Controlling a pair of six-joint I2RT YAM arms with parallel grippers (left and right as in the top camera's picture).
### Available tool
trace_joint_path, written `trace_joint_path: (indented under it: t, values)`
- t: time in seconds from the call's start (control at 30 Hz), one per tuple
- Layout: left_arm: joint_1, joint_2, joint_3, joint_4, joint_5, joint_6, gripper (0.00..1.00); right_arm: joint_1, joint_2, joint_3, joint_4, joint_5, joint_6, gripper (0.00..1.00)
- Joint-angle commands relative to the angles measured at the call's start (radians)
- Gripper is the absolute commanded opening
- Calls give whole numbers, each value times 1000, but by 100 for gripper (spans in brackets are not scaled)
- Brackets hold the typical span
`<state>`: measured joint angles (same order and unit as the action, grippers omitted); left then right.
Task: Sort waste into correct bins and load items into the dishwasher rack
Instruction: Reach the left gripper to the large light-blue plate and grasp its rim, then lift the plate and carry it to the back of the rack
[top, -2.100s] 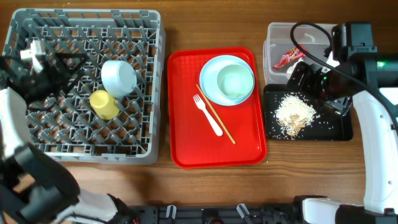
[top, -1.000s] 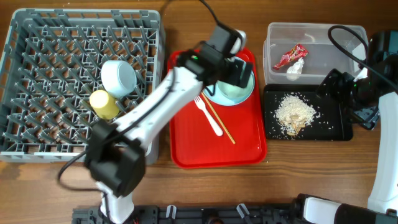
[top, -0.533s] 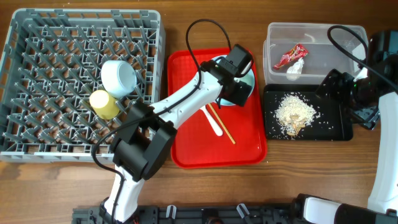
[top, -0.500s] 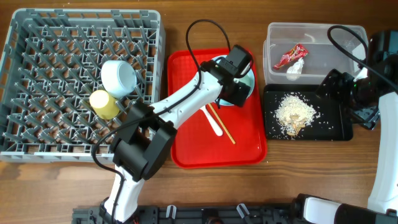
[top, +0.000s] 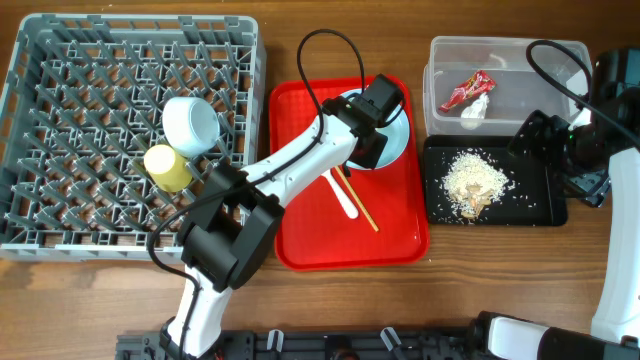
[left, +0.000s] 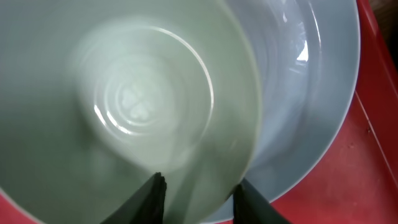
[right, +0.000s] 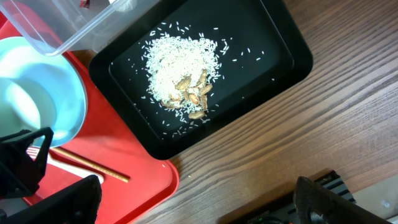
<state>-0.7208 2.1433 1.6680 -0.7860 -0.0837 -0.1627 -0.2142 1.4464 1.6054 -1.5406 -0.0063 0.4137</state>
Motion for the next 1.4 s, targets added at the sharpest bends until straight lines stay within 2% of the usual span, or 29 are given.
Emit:
trace_joint_path:
  t: [0.0, 0.37, 0.5, 0.57, 0.63, 1.0, 1.23, 1.37]
  values:
    - [-1, 15, 0, -5, -19, 1, 28, -4, -19, 17, 3, 7, -19, 100]
    - [-4, 44, 0, 5, -19, -2, 26, -4, -19, 16, 3, 7, -21, 100]
    - [-4, 50, 0, 8, -19, -2, 13, -4, -19, 16, 3, 7, -22, 100]
    - [-4, 48, 0, 11, -19, -2, 11, -4, -19, 16, 3, 7, -21, 100]
    - [-4, 48, 0, 11, -19, -1, 4, -4, -19, 17, 2, 7, -22, 100]
    - [1, -19, 23, 11, -23, -2, 4, -4, -19, 17, -3, 7, -21, 100]
    - [39, -171, 23, 4, -25, -2, 4, -4, -19, 16, -5, 7, -22, 100]
    - [95, -280, 23, 0, 33, -1, 4, -4, -19, 17, -5, 7, -22, 100]
